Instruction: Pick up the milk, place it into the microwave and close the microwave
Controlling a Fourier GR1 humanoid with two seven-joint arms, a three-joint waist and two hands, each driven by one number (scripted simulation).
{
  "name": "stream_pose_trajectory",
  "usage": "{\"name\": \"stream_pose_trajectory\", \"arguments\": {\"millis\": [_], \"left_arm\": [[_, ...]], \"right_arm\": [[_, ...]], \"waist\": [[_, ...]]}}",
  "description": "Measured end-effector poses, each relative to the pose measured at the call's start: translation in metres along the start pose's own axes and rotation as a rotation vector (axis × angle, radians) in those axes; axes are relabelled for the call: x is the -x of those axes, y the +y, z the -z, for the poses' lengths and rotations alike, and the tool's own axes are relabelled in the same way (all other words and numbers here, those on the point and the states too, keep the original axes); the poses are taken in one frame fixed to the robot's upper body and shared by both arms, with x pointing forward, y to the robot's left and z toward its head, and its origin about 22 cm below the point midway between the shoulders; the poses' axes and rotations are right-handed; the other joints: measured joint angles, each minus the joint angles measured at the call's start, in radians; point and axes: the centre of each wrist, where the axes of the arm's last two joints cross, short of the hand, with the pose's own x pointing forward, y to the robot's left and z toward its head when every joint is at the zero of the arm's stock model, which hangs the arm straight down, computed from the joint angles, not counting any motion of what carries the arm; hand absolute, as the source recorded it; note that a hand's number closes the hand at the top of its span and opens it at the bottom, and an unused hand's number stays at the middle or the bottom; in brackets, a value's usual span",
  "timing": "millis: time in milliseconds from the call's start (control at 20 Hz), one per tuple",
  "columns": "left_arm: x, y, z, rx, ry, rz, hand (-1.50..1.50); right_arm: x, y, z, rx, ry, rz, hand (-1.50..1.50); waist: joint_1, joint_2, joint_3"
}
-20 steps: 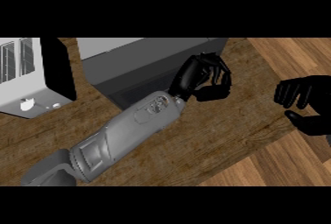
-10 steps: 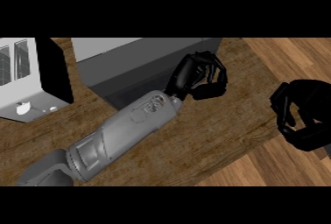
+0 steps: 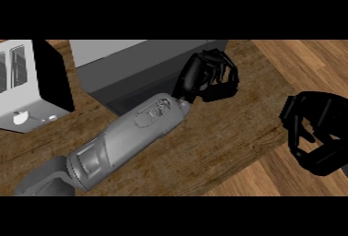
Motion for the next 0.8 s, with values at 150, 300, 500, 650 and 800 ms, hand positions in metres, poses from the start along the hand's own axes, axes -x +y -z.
{"name": "stream_pose_trajectory", "arguments": {"millis": [150,300,500,650,800], "left_arm": [[0.001,0.001,-0.001,-0.014,-0.002,0.005,1.5],[-0.002,-0.004,0.0,-0.055,0.004,-0.02,1.5],[-0.013,-0.013,0.002,-0.077,0.079,-0.147,1.5],[-0.021,-0.014,0.004,-0.125,0.144,-0.327,1.5],[-0.025,-0.014,0.004,-0.094,0.161,-0.415,1.5]], "right_arm": [[-0.003,0.004,0.002,-0.02,-0.005,0.005,1.5],[-0.005,0.008,0.003,-0.028,-0.011,0.011,1.5],[0.001,0.022,0.0,-0.104,0.073,0.058,1.5],[0.006,0.033,-0.002,-0.126,0.086,0.103,1.5],[0.01,0.045,-0.003,-0.139,0.091,0.141,1.5]], "waist": [[-0.006,0.0,0.0],[-0.002,0.0,-0.001],[0.017,0.014,-0.006],[0.033,0.022,-0.012],[0.044,0.026,-0.009]]}}
